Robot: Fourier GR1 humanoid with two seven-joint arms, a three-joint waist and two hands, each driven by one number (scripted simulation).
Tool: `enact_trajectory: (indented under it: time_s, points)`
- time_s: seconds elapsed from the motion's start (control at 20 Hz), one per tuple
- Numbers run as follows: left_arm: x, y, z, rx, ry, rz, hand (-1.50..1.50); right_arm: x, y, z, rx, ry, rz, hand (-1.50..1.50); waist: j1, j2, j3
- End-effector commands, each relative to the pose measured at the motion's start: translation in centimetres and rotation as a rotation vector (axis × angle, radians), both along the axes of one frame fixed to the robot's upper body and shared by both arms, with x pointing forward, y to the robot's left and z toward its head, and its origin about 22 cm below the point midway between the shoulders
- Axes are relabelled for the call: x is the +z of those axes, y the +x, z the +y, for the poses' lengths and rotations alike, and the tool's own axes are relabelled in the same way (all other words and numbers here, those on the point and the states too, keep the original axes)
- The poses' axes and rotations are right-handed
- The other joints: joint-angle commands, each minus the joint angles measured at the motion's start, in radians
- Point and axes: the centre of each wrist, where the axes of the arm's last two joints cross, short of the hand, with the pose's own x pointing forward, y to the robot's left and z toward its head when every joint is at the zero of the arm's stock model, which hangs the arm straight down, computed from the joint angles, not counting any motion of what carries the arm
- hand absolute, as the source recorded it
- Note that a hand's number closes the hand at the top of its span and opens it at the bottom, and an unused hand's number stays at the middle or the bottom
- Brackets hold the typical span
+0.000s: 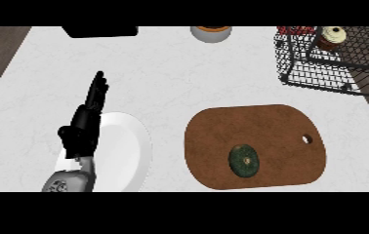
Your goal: Pick the cupcake from the cutting board and place it in the tiered basket
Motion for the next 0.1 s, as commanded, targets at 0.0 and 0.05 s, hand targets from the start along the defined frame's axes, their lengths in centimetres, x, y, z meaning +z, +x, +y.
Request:
enact_trajectory:
  time_s: [0.0,0.05]
  points:
    - [-0.6,-0.2,-1.5,-0.005,0.004,-0.011,0.0,-1.5,-6.8,-2.5,0.012,0.028,-0.043,-1.5,-0.003,0.001,0.0]
    - [0.3,-0.6,-0.2,0.015,-0.014,-0.003,0.0,-1.7,-9.2,-3.4,0.03,0.016,-0.034,-1.5,-0.017,-0.005,0.0]
